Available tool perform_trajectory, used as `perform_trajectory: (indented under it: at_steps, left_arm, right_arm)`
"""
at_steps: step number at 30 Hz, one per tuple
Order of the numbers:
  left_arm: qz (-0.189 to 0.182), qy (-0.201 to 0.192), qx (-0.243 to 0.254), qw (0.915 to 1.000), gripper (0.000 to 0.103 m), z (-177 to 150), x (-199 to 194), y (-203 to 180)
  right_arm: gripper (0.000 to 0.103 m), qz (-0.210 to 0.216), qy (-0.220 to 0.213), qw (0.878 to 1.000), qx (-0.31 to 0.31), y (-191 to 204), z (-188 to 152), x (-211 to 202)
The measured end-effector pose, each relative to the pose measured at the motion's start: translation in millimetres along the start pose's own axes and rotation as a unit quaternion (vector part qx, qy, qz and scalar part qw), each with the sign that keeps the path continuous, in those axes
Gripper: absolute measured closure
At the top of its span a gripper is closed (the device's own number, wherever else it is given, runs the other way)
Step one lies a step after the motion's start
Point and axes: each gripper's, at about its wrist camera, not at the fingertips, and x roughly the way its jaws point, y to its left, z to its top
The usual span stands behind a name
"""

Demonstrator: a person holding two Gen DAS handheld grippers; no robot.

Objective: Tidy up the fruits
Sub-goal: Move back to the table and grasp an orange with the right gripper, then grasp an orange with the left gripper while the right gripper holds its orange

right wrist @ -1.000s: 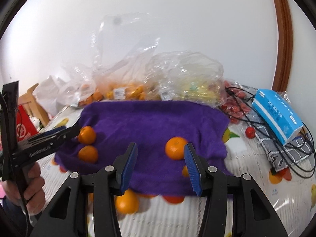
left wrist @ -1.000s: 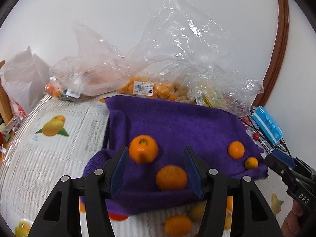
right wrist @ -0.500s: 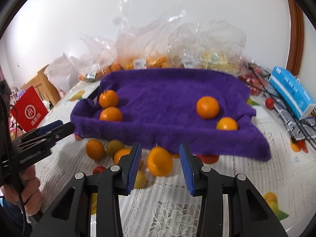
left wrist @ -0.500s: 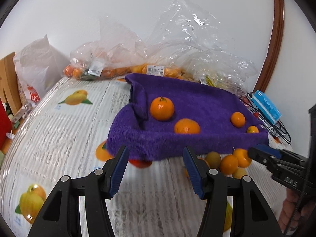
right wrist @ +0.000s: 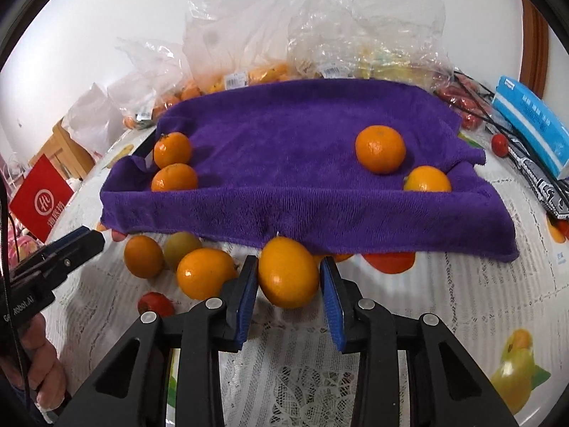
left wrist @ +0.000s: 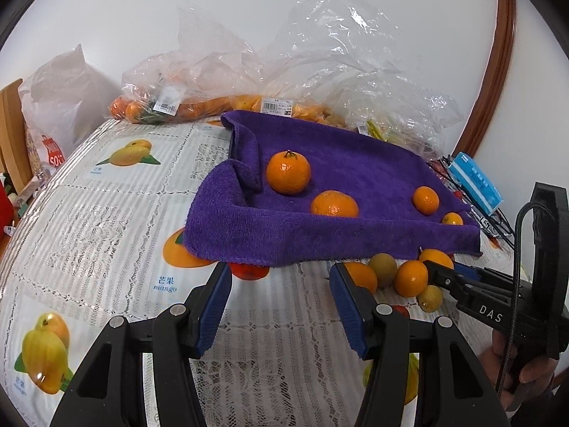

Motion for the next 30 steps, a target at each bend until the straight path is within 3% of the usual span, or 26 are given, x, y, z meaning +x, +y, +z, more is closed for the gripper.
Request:
perform_trajectory:
  at_steps: [6,12,15,20,30]
  left_arm:
    - [-0.010,0.005,-0.001,0.9999,0.048,0,2,1]
    - [-0.025,0.009,0.006,0.9996,0.048,-2,2,-2]
    - [-0.044,0.012,0.015,0.9989,0.049,-2,1,-6]
    - [-0.087,0.017,0.038,0.9954,0.049,-1,1,-21]
    - [-0.037,0.055,0.067,0.9956,0.049,-2,26,-42]
  right_arm:
    - [0.070,0.008,-0.016,1.000,0.002,-2,-3,-11]
    - [0.070,-0.035,-0.044,0.998,-0.005,-17,-12,-44]
    - [0.070,-0.064,-0.039,0.997,-0.011,-29,-21,-52]
    - [0.070,-0.057,-0.017,0.998,0.005,-42,-36,-46]
    - [0.070,-0.034,-0.004,0.999,0.016,-47,-39,-42]
